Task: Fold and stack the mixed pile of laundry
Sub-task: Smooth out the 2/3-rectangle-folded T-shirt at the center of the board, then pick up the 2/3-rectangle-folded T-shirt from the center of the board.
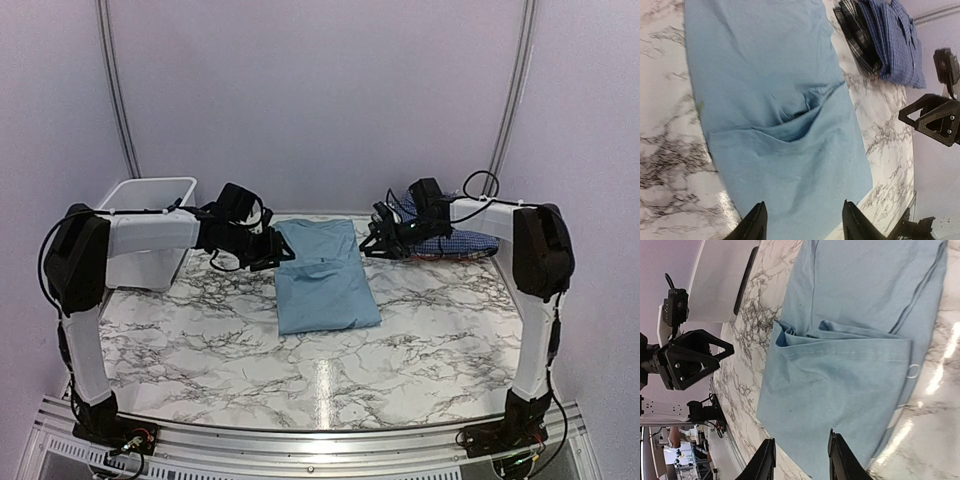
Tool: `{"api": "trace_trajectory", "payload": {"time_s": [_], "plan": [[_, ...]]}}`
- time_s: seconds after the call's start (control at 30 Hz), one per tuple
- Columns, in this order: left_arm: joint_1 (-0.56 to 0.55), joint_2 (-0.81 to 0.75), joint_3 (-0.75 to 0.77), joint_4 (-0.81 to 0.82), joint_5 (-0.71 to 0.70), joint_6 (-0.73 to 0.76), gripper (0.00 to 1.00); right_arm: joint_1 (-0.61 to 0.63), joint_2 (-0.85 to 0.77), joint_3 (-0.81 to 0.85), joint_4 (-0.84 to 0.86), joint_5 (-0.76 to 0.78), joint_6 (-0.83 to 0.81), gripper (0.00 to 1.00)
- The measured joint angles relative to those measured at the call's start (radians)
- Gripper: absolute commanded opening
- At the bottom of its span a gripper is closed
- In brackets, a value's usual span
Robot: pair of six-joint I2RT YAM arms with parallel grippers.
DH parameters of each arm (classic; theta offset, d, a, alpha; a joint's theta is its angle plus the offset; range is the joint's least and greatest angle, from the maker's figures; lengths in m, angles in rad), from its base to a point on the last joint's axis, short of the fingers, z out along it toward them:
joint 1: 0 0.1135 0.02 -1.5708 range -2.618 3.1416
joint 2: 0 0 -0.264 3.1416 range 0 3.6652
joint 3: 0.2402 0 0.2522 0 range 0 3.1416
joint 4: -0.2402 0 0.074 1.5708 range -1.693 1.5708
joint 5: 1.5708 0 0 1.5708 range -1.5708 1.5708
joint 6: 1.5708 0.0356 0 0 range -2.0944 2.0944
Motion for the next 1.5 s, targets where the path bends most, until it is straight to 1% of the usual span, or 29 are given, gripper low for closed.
{"api": "trace_trajectory", "payload": {"time_s": [0.1,0.2,0.27,0.43,0.47,0.53,0.67,0.77,0.87,0.97,1.07,1.17,1.33,1.37,1.5], "plan": [[-0.059,0.027,0.001,0.006,0.018,0.009,0.41,0.067,0.000,-0.027,0.017,-0.016,-0.008,0.30],[-0.103,0.089,0.012,0.012,0.047,0.002,0.40,0.133,0.032,-0.057,0.030,-0.034,-0.006,0.29],[-0.108,0.144,0.037,0.014,0.055,-0.003,0.40,0.154,0.067,-0.060,0.042,-0.050,-0.005,0.27],[-0.080,0.307,0.158,0.029,0.060,-0.027,0.36,0.137,0.214,-0.008,0.053,-0.064,-0.007,0.24],[-0.073,0.323,0.172,0.035,0.081,-0.032,0.36,0.132,0.244,-0.002,0.061,-0.087,-0.004,0.24],[-0.060,0.336,0.193,0.042,0.090,-0.036,0.35,0.124,0.264,0.008,0.074,-0.129,0.004,0.24],[-0.053,0.330,0.164,0.072,0.101,-0.033,0.34,0.137,0.255,-0.007,0.105,-0.127,0.011,0.24],[-0.064,0.287,0.087,0.102,0.098,-0.027,0.34,0.157,0.209,-0.085,0.149,-0.115,0.015,0.24],[-0.081,0.208,-0.019,0.105,0.072,-0.027,0.35,0.182,0.130,-0.208,0.176,-0.095,0.020,0.24],[-0.111,0.127,-0.118,0.099,0.037,-0.032,0.38,0.212,0.056,-0.310,0.185,-0.078,0.027,0.27],[-0.134,0.067,-0.183,0.090,0.008,-0.040,0.43,0.241,-0.028,-0.407,0.197,-0.060,0.042,0.28],[-0.149,-0.029,-0.255,0.084,-0.032,-0.062,0.48,0.253,-0.128,-0.470,0.198,-0.045,0.053,0.29],[-0.178,-0.220,-0.370,0.099,-0.091,-0.123,0.53,0.238,-0.328,-0.543,0.201,-0.015,0.054,0.30],[-0.198,-0.249,-0.397,0.116,-0.099,-0.140,0.54,0.229,-0.360,-0.561,0.200,-0.007,0.051,0.30],[-0.228,-0.306,-0.535,0.211,-0.114,-0.224,0.56,0.161,-0.404,-0.632,0.197,0.024,0.042,0.33]]}}
